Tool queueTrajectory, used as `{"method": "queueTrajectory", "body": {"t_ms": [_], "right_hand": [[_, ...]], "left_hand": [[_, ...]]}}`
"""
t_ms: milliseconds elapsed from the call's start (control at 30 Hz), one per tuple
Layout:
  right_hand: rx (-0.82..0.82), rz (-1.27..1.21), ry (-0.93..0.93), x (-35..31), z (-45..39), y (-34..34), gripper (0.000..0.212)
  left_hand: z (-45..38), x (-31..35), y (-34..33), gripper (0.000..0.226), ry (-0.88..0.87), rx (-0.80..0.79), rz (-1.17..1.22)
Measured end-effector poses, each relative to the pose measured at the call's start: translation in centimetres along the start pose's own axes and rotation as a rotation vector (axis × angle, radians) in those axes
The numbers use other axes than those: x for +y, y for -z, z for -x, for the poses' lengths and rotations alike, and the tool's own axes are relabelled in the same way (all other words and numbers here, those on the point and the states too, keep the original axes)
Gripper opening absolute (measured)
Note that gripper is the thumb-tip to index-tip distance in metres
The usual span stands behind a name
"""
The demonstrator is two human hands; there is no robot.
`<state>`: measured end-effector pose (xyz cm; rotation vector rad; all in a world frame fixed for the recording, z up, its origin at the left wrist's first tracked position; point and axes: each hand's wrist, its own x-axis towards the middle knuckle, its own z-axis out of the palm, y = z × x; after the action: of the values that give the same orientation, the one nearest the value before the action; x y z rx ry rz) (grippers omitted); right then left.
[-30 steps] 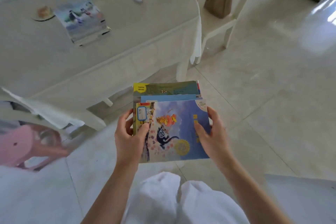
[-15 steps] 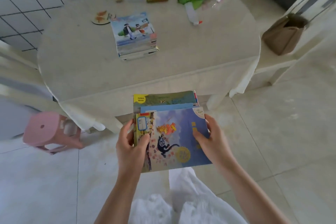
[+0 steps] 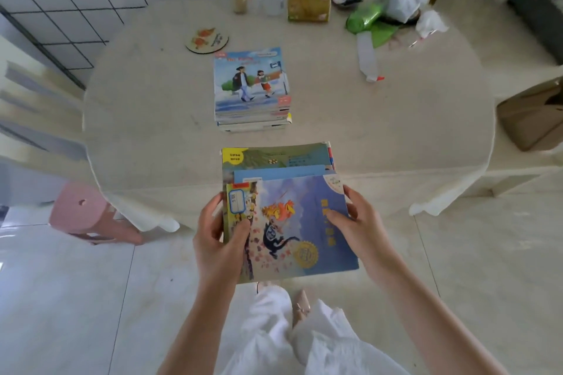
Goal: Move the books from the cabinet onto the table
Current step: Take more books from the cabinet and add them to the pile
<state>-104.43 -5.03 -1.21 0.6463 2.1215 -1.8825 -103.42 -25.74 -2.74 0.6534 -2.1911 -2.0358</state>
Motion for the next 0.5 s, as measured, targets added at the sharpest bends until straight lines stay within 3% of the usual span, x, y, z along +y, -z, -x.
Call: {"method": "queueTrajectory", "body": {"t_ms": [167, 500], "right_hand": [[-0.081, -0.114, -0.074, -1.5, -1.9, 0.5, 0.020], [-0.054, 0.053, 0.105, -6.4, -12.5, -2.1, 0.039]], "left_hand": [[-2.2, 0.1, 0.0, 0.057, -0.071, -0.053, -0.030], [-17.2, 0.9, -1.2, 0.073, -0.058, -0.311, -0.051]]}}
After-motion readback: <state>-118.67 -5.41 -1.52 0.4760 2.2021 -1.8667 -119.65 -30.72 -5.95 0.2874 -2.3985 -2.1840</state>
